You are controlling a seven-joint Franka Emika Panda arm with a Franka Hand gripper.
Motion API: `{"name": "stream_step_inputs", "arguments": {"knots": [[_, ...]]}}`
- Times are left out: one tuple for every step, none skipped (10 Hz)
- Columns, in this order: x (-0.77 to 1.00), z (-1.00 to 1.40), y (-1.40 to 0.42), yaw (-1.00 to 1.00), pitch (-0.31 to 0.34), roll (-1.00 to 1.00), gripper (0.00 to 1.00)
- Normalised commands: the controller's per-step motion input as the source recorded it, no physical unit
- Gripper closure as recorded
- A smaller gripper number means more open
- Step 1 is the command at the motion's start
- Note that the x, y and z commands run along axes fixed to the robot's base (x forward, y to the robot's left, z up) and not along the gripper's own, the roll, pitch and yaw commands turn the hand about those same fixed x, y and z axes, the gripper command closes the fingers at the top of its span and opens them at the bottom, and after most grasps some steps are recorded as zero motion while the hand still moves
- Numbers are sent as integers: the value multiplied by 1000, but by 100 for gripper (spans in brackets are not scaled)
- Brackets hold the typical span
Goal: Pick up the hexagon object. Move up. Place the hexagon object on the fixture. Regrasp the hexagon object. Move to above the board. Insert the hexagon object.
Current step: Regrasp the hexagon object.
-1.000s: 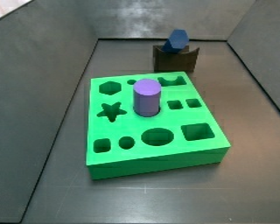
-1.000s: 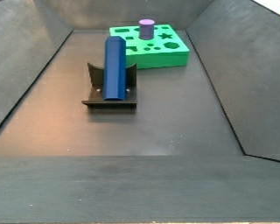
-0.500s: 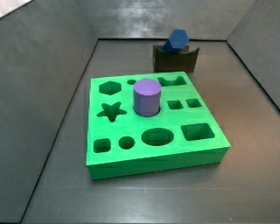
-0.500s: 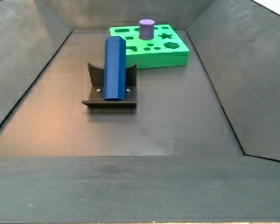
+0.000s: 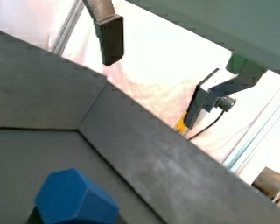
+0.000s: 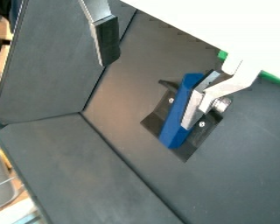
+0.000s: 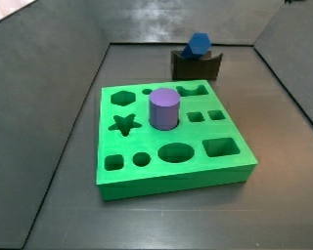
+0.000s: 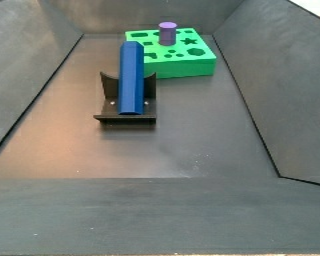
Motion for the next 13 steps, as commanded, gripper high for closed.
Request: {"name": "stream_step_inputs", "arguments": {"knots": [[91,0,-38,206,99,236,0],[80,1,-39,207,50,159,0],[76,-3,-41,203,35,150,0],[29,-1000,46,85,96,168,0],[30,-1000,46,72,88,165,0],[41,-1000,44,82,53,152,0],[48,-1000,40,96,25,120,0],[61,-1000,36,100,-6,78,0],[71,-1000,34,97,-23,63,0],[84,-1000,29,81,-42,66,0],[95,-1000,24,69,-51,75,0],[108,-1000,18,51,-55,77,0],[128,-1000,13,32,-47,76,0]]}}
